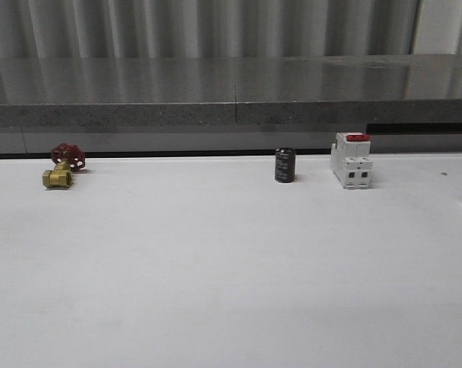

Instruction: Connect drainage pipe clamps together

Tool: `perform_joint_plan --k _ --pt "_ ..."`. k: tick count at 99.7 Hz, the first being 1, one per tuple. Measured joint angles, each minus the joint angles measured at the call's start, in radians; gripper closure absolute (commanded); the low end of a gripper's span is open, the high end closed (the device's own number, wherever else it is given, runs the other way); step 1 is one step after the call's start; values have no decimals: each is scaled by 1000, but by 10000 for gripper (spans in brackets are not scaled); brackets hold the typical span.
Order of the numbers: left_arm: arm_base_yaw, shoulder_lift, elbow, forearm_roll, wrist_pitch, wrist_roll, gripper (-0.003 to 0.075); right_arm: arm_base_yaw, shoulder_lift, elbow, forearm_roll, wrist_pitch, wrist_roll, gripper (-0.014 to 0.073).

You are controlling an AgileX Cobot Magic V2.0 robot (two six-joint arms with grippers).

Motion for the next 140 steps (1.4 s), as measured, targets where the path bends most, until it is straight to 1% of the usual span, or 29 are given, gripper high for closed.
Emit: perform_joint_plan --k 12,19,26,31,33,34,38,43,46,65,73,88,106,116,126,140 --pt "0 20 0 0 -8 0 735 0 0 0 0 0 0 660" --pt "0 24 0 0 -10 0 680 0 0 0 0 0 0 660" --pt "0 24 0 0 -10 0 568 0 0 0 0 0 0 660" --pt "0 24 0 0 -12 0 451 0 0 0 0 0 0 660" --pt "0 24 0 0 -12 0 421 0 0 0 0 0 0 660" --pt "0 24 0 0 -12 0 390 0 0 0 0 0 0 660" --pt "0 24 0 0 -12 0 307 0 0 0 0 0 0 660" --pt "0 24 0 0 -12 0 239 0 0 0 0 0 0 660" --pt "0 24 0 0 -12 0 218 0 0 0 0 0 0 660" --pt "0 29 -4 10 -35 0 210 0 0 0 0 0 0 660" --pt "0 61 -35 35 -25 0 210 0 0 0 0 0 0 660" --pt "0 196 -182 85 55 0 210 0 0 0 0 0 0 660" --pt "0 435 -404 119 137 12 210 0 0 0 0 0 0 660" --pt "13 565 -495 121 150 55 210 0 0 0 0 0 0 660" --pt "58 688 -560 109 150 98 210 0 0 0 0 0 0 660" --pt "148 820 -606 -4 146 255 211 0 0 0 0 0 0 660"
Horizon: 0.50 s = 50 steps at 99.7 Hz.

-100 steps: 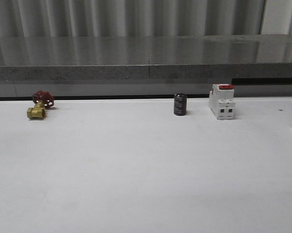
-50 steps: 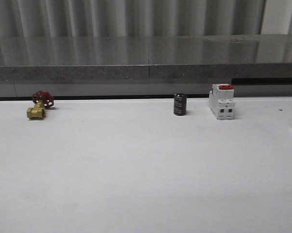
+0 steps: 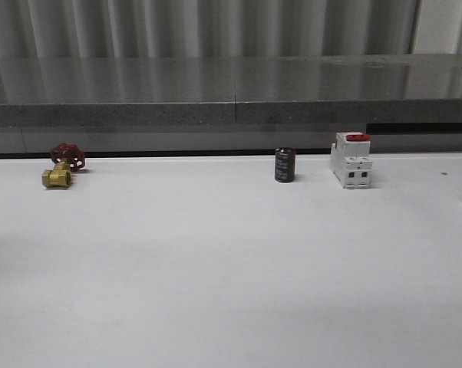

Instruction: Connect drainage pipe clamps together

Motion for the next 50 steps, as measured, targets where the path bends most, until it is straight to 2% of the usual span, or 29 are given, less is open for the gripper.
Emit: perform_joint_plan --k 10,28,50 --pt "68 74 -3 -71 -26 87 210 0 0 0 0 0 0 660" --pt "168 196 -3 -93 -86 123 210 0 0 0 0 0 0 660" --pt "189 302 -5 -101 -150 132 211 0 0 0 0 0 0 660"
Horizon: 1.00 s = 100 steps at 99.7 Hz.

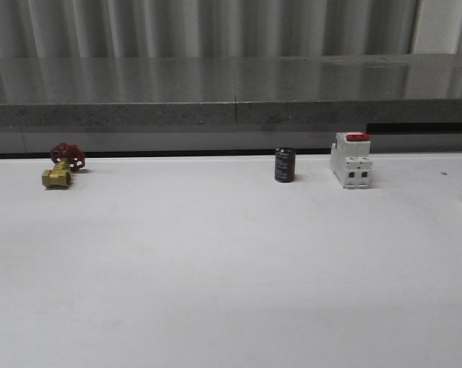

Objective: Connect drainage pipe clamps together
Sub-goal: 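Close the left gripper on the end of the white half-ring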

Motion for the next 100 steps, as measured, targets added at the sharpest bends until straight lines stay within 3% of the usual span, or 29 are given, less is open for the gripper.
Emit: perform_joint_plan --k 32,70,100 --pt "0 115 -10 -5 -80 72 211 0 0 0 0 0 0 660" --pt "0 199 -46 -124 -96 318 211 0 0 0 0 0 0 660" --pt "0 226 -61 -136 -84 339 211 0 0 0 0 0 0 660"
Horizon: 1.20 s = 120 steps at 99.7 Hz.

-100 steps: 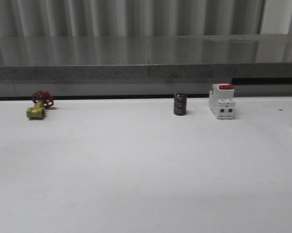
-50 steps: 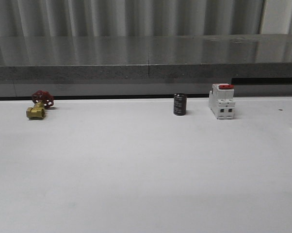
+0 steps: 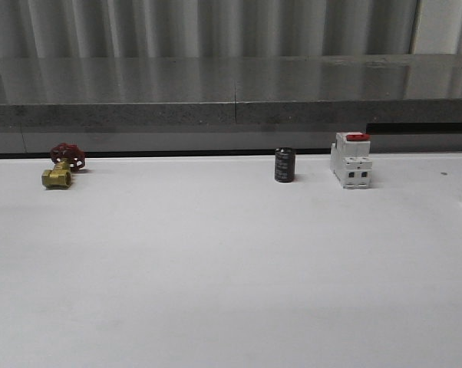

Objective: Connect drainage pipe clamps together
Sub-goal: 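Close the left gripper on the end of the white half-ring, then lift the half-ring with the left gripper, place it mid-table, release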

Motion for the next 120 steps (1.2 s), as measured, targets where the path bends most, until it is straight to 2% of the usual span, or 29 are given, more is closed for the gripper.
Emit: perform_joint_plan --k 28,37,54,64,97,120 --pt "0 13 -6 -13 13 0 231 0 0 0 0 0 0 660" --pt "0 14 -6 -17 17 0 304 0 0 0 0 0 0 660" --pt "0 16 -6 -41 42 0 504 0 0 0 0 0 0 660" --pt "0 16 -6 -48 58 0 567 0 0 0 0 0 0 660" --pt "-19 -43 -7 -123 116 -27 570 0 0 0 0 0 0 660" --pt "-176 -148 -5 -131 176 -189 570 0 0 0 0 0 0 660"
